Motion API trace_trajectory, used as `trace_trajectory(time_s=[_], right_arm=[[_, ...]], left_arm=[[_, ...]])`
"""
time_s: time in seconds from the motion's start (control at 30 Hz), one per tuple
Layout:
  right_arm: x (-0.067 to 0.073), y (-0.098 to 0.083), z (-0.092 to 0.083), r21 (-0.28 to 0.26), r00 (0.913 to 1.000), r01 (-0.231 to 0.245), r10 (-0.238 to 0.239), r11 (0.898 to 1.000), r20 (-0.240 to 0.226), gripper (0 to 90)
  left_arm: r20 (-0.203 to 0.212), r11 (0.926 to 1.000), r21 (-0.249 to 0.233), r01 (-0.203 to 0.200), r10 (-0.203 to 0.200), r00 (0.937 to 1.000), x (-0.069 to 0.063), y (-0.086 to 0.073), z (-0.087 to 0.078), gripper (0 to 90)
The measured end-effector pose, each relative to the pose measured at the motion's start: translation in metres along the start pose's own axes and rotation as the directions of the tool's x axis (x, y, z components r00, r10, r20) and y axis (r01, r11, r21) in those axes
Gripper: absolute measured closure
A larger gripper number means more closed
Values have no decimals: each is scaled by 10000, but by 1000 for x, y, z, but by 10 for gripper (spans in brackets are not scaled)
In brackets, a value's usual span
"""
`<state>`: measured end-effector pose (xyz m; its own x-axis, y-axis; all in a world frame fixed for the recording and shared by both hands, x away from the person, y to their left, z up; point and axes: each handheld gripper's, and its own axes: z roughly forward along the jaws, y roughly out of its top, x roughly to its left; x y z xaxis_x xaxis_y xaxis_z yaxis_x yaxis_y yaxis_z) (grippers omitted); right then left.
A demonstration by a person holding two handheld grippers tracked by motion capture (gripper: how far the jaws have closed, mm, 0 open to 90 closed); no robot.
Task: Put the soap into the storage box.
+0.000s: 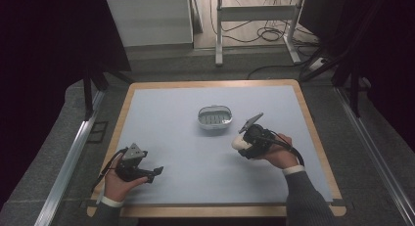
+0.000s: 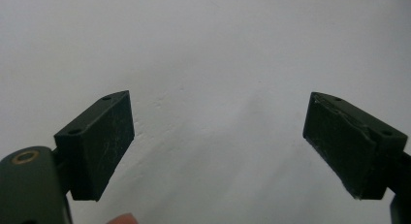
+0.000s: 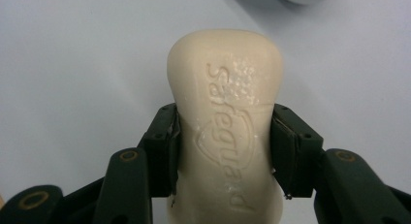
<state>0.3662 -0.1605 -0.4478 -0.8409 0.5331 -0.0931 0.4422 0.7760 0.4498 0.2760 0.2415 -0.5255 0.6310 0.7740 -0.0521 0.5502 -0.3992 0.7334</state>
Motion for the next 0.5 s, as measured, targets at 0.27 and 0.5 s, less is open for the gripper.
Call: trace_trajectory(time_s=[0.27,0.5], right_arm=[[-2,5,5,-34,10000,-42,42,10000,-20,494],[-4,8,11,-13,10000,-6,6,10000,-12,494]], left_arm=[[1,10000,-39,24,-24,10000,0,0,-1,115],[12,10000,-28,17,-17,10000,0,0,-1,115]])
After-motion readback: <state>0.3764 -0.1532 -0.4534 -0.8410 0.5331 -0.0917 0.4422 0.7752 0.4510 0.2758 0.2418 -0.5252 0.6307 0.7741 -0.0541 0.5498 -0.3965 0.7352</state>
